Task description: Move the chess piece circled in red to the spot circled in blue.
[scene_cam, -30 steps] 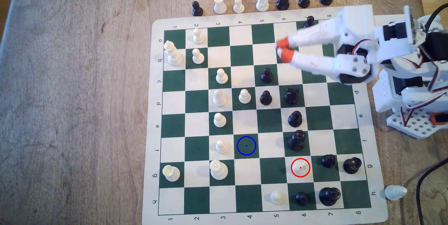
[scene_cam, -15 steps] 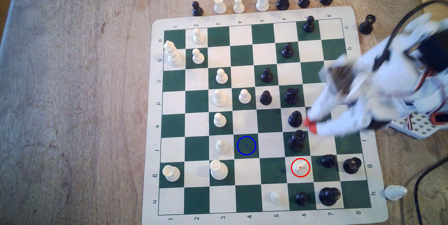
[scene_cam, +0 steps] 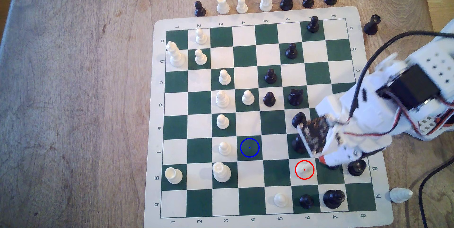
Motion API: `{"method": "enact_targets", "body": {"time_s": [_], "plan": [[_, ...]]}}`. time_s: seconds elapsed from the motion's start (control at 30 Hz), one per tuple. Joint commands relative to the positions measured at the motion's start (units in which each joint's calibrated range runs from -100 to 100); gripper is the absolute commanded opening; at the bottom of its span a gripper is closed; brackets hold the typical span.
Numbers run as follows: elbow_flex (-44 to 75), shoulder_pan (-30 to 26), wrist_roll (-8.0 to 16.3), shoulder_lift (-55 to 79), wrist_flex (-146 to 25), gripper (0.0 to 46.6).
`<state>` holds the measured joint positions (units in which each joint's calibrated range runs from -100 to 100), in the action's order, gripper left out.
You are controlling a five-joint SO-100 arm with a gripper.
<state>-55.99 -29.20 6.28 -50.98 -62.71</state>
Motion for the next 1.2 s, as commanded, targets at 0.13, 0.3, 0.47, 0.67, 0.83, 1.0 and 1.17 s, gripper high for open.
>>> {"method": "enact_targets", "body": {"time_s": [0.13,0.3,0.47,0.67,0.83,1.0,1.17], "plan": [[1.14,-1.73,0.0,6.33,3.9,8.3],[1.5,-0.95,-0.49,11.85,4.72,9.3],[2.32,-0.4,-0.73,14.23,5.13,9.8],[3.22,-0.32,-1.03,18.13,8.16,9.7],[6.12,-0.25,-1.07,20.93,8.82,9.5],[8.21,-0.09,-1.27,24.07,10.13,9.3],[10.57,-0.01,-1.32,25.6,11.36,9.1]]}}
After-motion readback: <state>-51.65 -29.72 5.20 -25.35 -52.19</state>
